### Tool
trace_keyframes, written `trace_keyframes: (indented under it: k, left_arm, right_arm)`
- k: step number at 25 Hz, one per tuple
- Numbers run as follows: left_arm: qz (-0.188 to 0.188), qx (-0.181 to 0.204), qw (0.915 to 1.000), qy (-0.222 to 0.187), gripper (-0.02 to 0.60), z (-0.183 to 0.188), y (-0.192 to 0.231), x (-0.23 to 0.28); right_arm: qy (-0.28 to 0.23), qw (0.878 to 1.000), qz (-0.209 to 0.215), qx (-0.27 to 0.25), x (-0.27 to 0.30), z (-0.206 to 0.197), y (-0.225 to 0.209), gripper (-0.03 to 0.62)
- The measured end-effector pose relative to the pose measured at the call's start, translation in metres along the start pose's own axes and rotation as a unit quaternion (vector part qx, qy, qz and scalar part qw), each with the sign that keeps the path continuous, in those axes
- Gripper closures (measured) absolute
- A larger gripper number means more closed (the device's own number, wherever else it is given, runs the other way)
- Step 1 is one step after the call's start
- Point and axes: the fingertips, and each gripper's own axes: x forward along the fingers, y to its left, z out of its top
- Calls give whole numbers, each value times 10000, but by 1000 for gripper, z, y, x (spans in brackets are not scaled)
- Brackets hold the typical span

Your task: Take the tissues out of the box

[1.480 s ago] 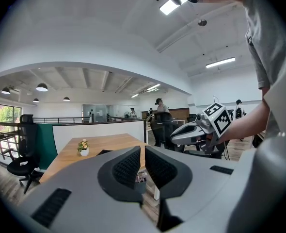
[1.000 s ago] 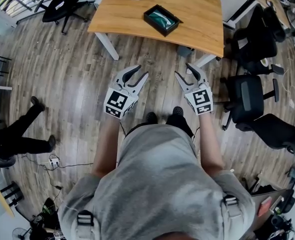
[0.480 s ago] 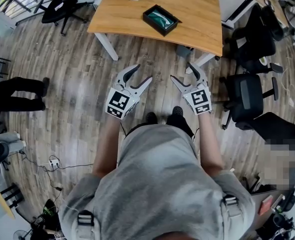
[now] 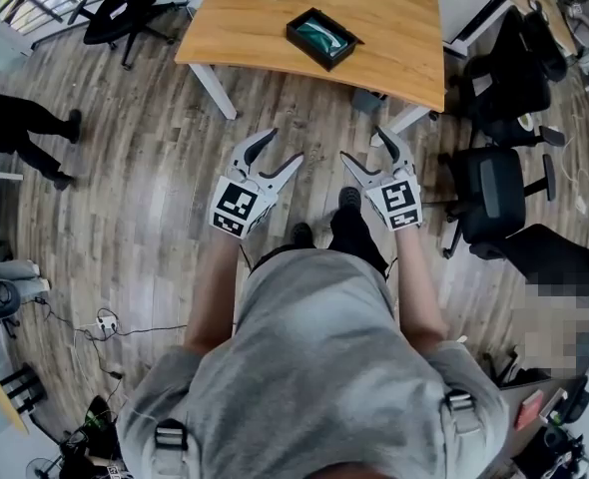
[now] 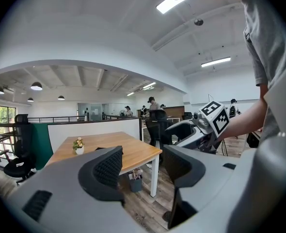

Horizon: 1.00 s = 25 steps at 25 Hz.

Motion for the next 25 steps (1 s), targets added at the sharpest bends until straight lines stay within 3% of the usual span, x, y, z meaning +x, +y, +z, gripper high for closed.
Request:
trace_keyframes:
  k: [12,25]
  left_arm:
    - [-14,-1,9998,173,316,-6,12,31]
    - [153,-31,9992,358,316,14,64,108]
  right_arm:
    - [-29,9999,20,94,22,-11,-34,226]
    - [79,9994,294,167,87,-17,-115,232]
